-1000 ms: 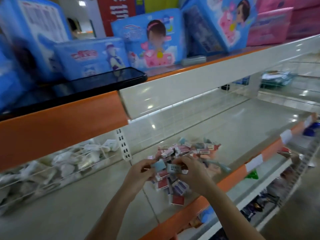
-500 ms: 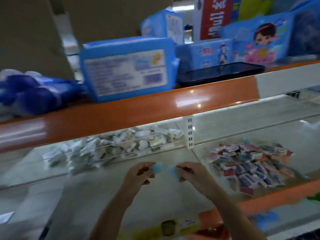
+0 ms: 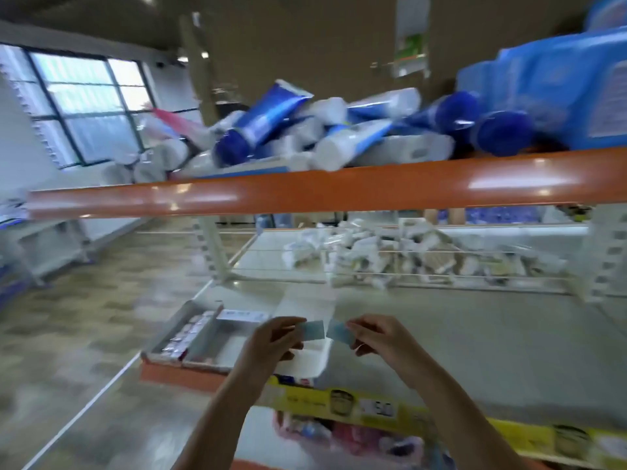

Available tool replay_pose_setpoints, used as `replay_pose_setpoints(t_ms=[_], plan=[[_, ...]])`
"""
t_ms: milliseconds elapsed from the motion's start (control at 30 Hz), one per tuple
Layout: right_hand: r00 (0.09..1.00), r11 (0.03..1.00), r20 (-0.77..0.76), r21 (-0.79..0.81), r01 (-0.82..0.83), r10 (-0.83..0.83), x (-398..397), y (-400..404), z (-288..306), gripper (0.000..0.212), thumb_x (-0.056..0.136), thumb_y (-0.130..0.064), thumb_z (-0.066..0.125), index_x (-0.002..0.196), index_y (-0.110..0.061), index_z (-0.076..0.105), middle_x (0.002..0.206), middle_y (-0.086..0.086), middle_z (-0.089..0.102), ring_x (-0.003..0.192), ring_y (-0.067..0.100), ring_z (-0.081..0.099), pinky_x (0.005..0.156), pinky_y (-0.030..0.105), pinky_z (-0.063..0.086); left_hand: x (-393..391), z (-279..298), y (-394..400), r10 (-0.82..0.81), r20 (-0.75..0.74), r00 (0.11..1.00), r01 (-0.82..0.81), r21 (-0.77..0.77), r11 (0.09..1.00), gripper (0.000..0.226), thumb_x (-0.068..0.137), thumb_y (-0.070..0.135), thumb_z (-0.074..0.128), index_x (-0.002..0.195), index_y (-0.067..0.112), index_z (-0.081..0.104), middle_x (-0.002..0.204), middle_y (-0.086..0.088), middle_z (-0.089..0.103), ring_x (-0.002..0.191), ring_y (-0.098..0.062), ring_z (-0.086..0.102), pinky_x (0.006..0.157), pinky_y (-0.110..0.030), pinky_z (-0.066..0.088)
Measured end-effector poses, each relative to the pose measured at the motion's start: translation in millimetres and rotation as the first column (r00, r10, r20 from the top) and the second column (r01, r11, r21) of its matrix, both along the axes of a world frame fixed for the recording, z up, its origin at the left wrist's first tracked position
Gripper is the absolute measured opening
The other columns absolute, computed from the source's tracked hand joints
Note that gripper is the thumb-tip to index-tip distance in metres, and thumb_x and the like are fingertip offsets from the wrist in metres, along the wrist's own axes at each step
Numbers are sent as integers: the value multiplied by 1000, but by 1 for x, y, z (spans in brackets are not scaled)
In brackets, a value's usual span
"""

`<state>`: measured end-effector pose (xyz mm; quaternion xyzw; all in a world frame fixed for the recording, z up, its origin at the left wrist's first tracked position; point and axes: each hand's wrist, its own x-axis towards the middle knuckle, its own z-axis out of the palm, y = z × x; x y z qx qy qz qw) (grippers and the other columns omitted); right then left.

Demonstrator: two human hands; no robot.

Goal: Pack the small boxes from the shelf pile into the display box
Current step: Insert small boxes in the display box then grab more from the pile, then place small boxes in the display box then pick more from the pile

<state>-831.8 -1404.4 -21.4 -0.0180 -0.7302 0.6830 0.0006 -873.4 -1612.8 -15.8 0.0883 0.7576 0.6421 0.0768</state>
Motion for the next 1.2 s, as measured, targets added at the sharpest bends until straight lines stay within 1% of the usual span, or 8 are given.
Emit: replay_pose_setpoints(t_ms=[167, 267, 467, 700, 867, 1000, 1100, 1200], plan=[[986, 984, -47, 85, -157, 161, -46, -70, 5, 12, 91, -15, 58, 89, -13, 70, 70, 1, 65, 59, 6, 59, 62, 17, 49, -14, -3, -80, 129, 6, 992, -130, 57, 990, 14, 88, 8, 61, 98, 12, 70, 76, -1, 70, 63, -6, 61, 53, -15, 45], [976, 975, -43, 64, -211, 214, -78, -105, 4, 12, 90, -12, 60, 85, -13, 71, 71, 4, 66, 61, 8, 62, 65, 19, 53, -30, -4, -116, 186, 2, 983, -186, 56, 981, 14, 88, 9, 61, 97, 12, 71, 75, 0, 70, 62, -5, 61, 53, -14, 45], [943, 940, -9, 85, -332, 334, -148, -157, 7, 13, 87, -12, 64, 82, -21, 72, 81, 5, 73, 77, 16, 71, 73, 23, 55, -84, 0, -169, 266, 2, 964, -266, 45, 963, 13, 87, 10, 63, 95, 16, 72, 76, 1, 72, 62, -5, 61, 53, -14, 46], [915, 898, 71, 172, -404, 398, -207, -187, 13, 9, 86, -8, 65, 82, -15, 70, 75, 2, 72, 70, 13, 70, 66, 19, 54, -141, -5, -195, 242, 9, 970, -242, -4, 970, 12, 88, 7, 61, 96, 11, 69, 75, 1, 70, 57, -2, 59, 50, -12, 43], [916, 886, 149, 239, -398, 371, -219, -196, 7, 13, 88, -4, 60, 89, -14, 67, 83, 6, 70, 70, 13, 70, 65, 18, 54, -164, -16, -206, 176, 19, 984, -176, 8, 984, 11, 86, 6, 62, 91, 13, 69, 75, 0, 72, 58, -1, 62, 52, -11, 44], [923, 864, 209, 332, -377, 323, -221, -202, 5, 14, 89, -7, 61, 90, -20, 66, 93, 3, 69, 75, 12, 70, 69, 19, 55, -180, -26, -216, 90, 18, 996, -89, -26, 996, 11, 85, 9, 64, 93, 15, 70, 82, -2, 73, 67, -4, 66, 56, -12, 46], [932, 840, 252, 416, -349, 262, -217, -211, -2, 11, 88, -13, 64, 93, -22, 66, 93, -4, 68, 73, 4, 67, 64, 13, 52, -193, -36, -225, 7, 31, 999, -4, -84, 996, 12, 84, 13, 66, 93, 20, 71, 84, 2, 74, 71, -6, 67, 60, -14, 48], [927, 838, 317, 434, -330, 201, -210, -220, -10, 9, 87, -13, 65, 94, -19, 66, 93, -2, 67, 72, 4, 68, 62, 14, 52, -204, -42, -232, -83, 40, 996, 88, -140, 986, 12, 84, 16, 66, 92, 25, 70, 84, 7, 73, 71, -6, 67, 61, -15, 48]])
